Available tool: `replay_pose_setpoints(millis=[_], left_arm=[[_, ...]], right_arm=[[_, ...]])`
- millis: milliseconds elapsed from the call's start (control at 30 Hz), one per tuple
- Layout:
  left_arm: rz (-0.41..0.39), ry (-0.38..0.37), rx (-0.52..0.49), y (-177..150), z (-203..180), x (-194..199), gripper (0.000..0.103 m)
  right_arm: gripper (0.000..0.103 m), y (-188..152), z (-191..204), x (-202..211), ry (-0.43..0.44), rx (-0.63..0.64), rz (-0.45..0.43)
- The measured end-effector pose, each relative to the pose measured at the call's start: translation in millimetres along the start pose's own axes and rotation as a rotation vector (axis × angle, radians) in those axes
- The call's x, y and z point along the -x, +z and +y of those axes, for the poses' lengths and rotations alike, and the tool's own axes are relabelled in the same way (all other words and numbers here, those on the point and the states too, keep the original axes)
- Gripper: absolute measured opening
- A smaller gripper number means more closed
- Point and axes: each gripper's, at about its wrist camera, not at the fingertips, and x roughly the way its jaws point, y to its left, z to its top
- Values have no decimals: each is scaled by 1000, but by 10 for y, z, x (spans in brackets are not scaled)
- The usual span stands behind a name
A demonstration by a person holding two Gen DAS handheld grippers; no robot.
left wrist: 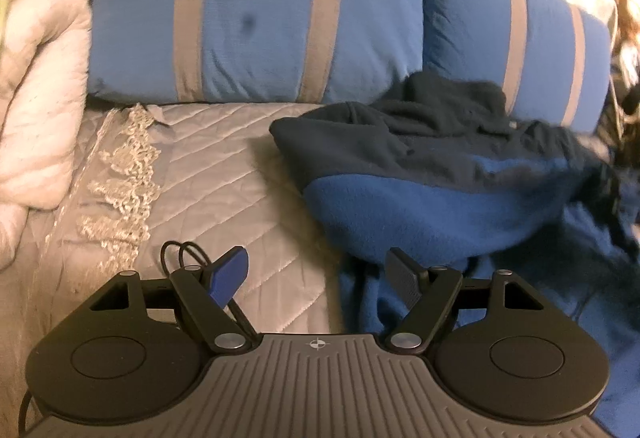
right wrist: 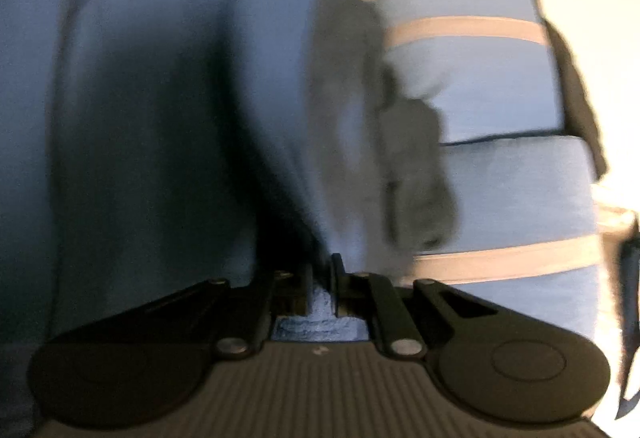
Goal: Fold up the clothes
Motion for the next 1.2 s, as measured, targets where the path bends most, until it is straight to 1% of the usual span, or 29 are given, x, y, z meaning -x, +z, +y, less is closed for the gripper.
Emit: replay_pose_setpoints(millis=[67,167,367,433,533,567,667,767,800,967,1067,1200], left_arm=[[10,6,-45,27,-63,-75,75],[7,-6,-113,82,-194,-176,75],[-22,22,-279,96,-581,-386,75],[-33,30,-312,97,-680,-446,75],[-39,24,-339,124,-747,-507,75],[-45,33,-343,137,-754,-528,75],[-51,59,-317,205,-741,-571,75],[-52,39,-255,292,-654,-590,75],[-61,48,-239,316,-635,-590,75],[-108,151,-155,428,-516,-538,75],[-128,209,-91,482,-380,-529,75],[-115,183,24,468,-188,-538,75]], right_arm=[[8,78,-192,-2,-56,-16,-2],[8,226,-504,6,-134,-33,-9],[7,532,-1085,44,-259,-47,-33],[7,615,-1238,60,-287,-52,-42],[7,734,-1447,73,-322,-57,-56],[7,770,-1505,80,-331,-56,-60],[7,855,-1628,161,-358,-49,-71],[7,915,-1732,221,-383,-46,-83],[7,931,-1776,233,-390,-48,-87],[7,966,-1878,311,-417,-57,-96],[7,969,-1880,323,-426,-62,-94],[7,968,-1908,319,-437,-81,-89]])
